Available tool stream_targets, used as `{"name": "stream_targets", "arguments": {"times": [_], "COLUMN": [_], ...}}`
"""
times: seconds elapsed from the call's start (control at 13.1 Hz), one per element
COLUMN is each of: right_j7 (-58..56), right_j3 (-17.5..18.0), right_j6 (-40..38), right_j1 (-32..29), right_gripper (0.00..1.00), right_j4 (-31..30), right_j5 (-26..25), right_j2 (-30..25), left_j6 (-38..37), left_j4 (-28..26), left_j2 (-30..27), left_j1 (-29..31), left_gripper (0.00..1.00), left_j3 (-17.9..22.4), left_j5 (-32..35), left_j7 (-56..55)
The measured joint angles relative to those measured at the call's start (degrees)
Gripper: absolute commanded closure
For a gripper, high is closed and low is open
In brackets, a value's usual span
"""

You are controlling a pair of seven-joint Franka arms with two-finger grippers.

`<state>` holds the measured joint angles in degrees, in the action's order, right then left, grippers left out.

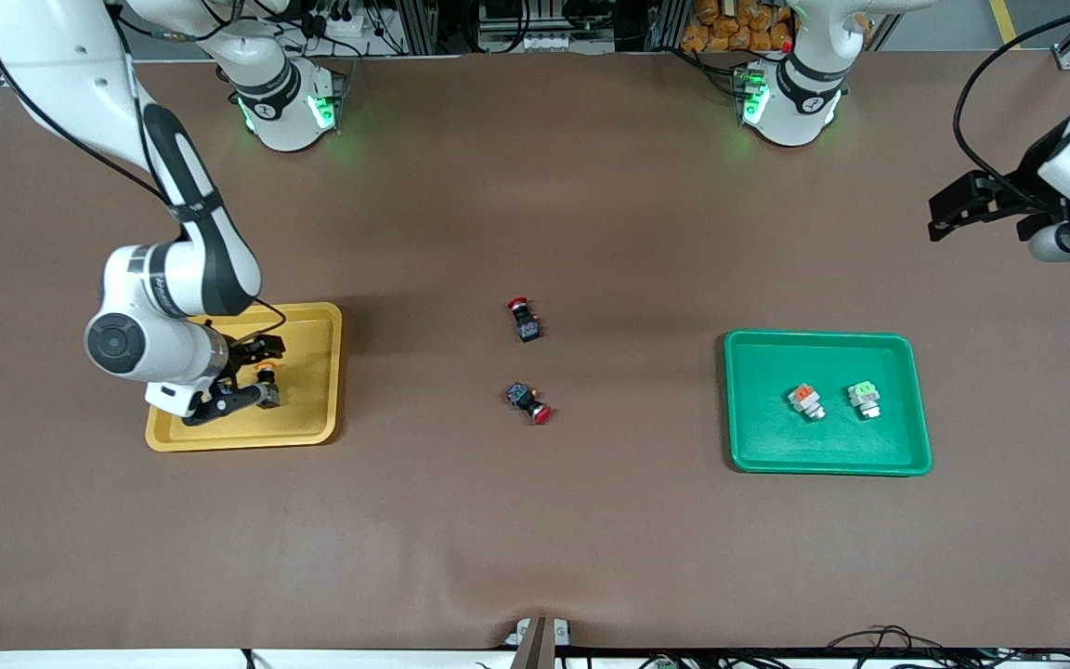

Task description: Place green and yellow buttons in trays

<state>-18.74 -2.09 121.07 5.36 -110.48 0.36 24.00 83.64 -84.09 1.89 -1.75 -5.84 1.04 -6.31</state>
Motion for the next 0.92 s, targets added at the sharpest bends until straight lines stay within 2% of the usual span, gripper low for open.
{"name": "stream_targets", "arguments": {"times": [0.23,0.46,0.76,0.92], "right_j7": [0.0,0.0,-3.5,-3.9], "right_j3": [0.0,-0.3,-0.7,-0.6], "right_j6": [-6.6,-13.9,-24.0,-29.4], "right_j1": [0.0,-0.3,-5.3,-5.8], "right_gripper": [0.00,0.00,0.00,0.00], "right_j4": [4.5,11.1,18.4,22.6], "right_j5": [0.0,0.0,0.0,0.0], "right_j2": [-4.8,-6.4,-9.2,-10.5], "left_j6": [-0.1,-0.1,-0.1,-0.1], "left_j4": [0.0,0.0,-0.1,0.0], "left_j2": [0.0,0.0,0.0,0.0], "left_j1": [0.4,0.6,0.6,0.7], "left_gripper": [0.00,0.00,0.00,0.00], "left_j3": [0.0,0.0,0.1,0.3], "left_j5": [0.0,0.0,0.0,0.0], "left_j7": [0.0,0.2,3.6,4.1]}}
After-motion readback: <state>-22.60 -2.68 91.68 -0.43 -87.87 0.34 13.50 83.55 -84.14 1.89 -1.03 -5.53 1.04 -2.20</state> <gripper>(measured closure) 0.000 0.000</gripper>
